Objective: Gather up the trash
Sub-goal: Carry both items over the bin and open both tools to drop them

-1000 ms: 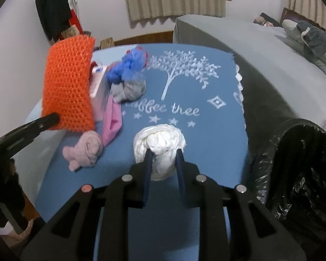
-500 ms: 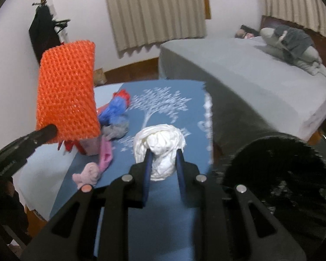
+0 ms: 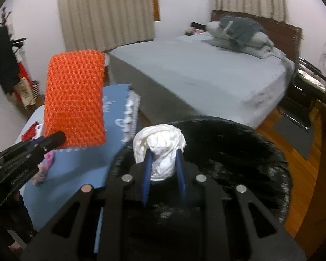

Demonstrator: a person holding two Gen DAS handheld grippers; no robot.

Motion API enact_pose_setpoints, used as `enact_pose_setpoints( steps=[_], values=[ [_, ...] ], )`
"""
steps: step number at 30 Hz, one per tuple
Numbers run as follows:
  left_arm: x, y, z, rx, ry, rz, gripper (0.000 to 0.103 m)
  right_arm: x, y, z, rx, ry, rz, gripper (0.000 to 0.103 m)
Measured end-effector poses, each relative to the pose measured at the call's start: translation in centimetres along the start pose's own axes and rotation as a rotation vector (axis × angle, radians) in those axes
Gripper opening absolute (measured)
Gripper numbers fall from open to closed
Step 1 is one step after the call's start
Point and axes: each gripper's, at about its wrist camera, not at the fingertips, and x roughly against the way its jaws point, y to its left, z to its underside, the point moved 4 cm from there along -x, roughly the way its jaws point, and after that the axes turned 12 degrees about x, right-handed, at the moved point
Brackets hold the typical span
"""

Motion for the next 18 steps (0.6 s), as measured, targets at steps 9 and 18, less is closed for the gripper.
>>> enact_pose_setpoints(
  steps=[9, 18],
  values=[
    [-4.1, -6.8, 2.7, -0.064, 0.121, 0.13, 0.025, 0.1, -6.0, 2.8, -0.08, 0.048, 0.126, 0.034],
    [-1.7, -3.4, 2.4, -0.024, 0.049, 0.026, 0.068, 0.2, -5.4, 2.3, -0.074, -0.004, 0.152, 0.086]
  ],
)
